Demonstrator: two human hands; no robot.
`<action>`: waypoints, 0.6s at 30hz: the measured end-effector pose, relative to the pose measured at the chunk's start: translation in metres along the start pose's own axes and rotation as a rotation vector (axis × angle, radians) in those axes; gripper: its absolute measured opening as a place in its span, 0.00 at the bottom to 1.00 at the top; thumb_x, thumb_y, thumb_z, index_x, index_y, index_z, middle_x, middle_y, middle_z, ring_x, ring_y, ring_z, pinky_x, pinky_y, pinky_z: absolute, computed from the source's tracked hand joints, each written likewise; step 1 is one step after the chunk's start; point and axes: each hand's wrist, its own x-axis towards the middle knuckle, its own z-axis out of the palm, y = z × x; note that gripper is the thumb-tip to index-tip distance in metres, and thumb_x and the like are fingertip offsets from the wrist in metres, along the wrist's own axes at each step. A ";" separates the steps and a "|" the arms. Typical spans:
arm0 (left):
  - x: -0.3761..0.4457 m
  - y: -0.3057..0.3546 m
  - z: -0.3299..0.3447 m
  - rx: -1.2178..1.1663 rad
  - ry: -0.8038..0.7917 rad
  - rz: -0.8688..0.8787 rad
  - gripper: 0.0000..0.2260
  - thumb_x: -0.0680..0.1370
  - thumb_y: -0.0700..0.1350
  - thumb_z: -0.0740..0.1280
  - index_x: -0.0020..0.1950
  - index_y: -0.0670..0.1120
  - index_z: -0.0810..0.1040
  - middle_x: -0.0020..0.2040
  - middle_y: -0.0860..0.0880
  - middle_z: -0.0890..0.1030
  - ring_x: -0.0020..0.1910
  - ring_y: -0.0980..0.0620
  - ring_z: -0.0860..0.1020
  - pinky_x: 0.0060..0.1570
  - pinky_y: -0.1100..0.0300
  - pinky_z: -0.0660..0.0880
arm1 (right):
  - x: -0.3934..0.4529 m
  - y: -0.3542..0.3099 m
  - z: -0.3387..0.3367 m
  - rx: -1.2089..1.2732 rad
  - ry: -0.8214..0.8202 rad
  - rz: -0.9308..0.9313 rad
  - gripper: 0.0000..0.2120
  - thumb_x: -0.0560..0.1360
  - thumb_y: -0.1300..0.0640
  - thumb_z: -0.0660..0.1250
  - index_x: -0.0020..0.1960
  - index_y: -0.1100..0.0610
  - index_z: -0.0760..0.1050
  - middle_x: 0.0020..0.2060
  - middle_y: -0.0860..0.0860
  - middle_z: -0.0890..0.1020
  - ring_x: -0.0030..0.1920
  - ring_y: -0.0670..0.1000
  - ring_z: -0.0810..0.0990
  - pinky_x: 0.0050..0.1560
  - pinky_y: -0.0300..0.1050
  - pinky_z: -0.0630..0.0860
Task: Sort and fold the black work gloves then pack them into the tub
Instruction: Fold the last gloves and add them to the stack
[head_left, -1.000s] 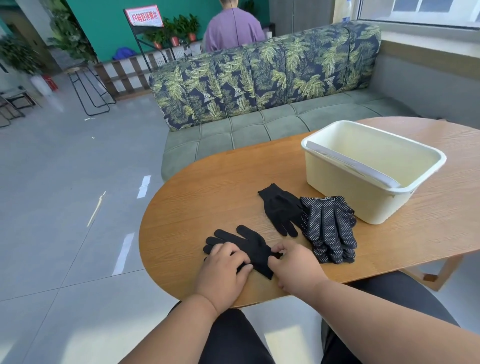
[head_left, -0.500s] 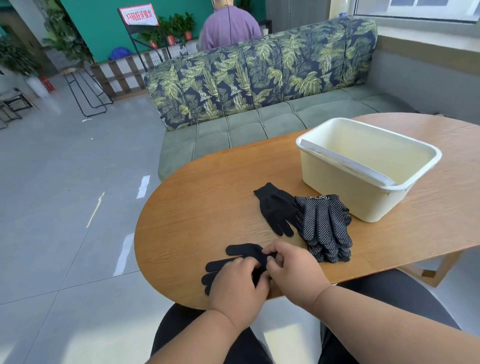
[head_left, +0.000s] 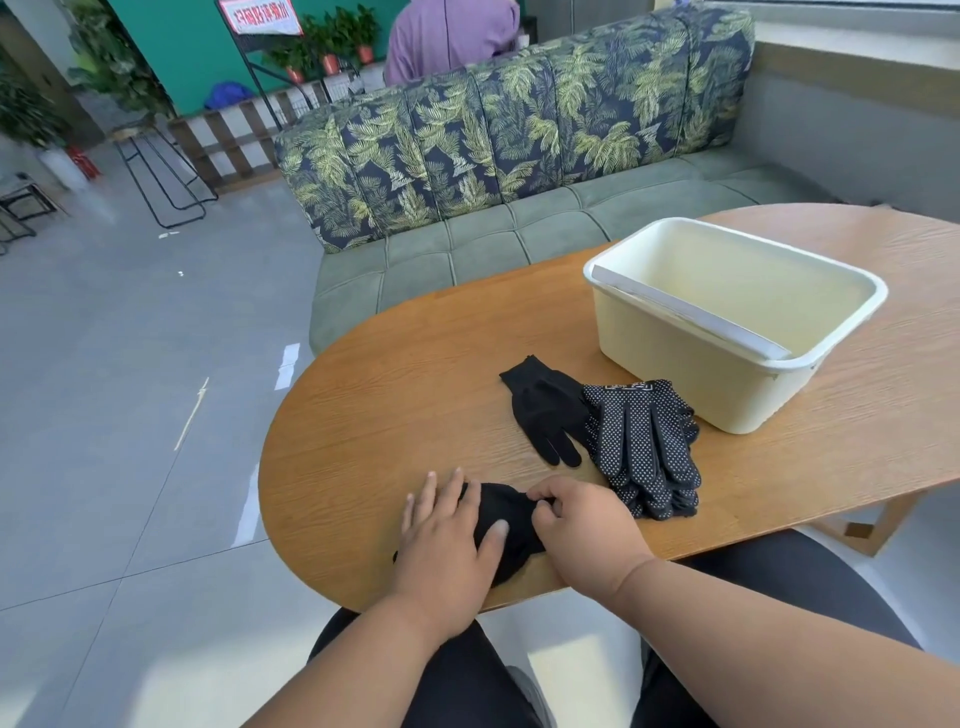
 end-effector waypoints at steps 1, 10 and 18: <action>0.004 0.002 -0.005 -0.023 0.036 0.000 0.30 0.86 0.63 0.48 0.86 0.53 0.51 0.86 0.54 0.48 0.84 0.49 0.41 0.82 0.48 0.39 | 0.000 0.001 0.000 0.008 0.007 -0.001 0.13 0.79 0.54 0.62 0.59 0.46 0.81 0.36 0.41 0.80 0.42 0.46 0.80 0.49 0.43 0.78; 0.078 0.038 -0.031 -0.198 -0.032 0.232 0.18 0.87 0.52 0.57 0.76 0.58 0.74 0.83 0.51 0.62 0.82 0.48 0.54 0.80 0.50 0.51 | 0.000 0.006 0.002 0.048 0.061 -0.001 0.10 0.78 0.58 0.62 0.53 0.49 0.80 0.36 0.43 0.78 0.42 0.49 0.77 0.42 0.42 0.68; 0.094 0.036 -0.021 -0.015 -0.046 0.252 0.22 0.87 0.51 0.54 0.82 0.52 0.66 0.83 0.54 0.61 0.80 0.47 0.56 0.79 0.51 0.52 | 0.000 0.005 0.002 0.039 0.069 0.007 0.12 0.78 0.57 0.63 0.56 0.49 0.82 0.43 0.46 0.85 0.47 0.50 0.81 0.53 0.46 0.78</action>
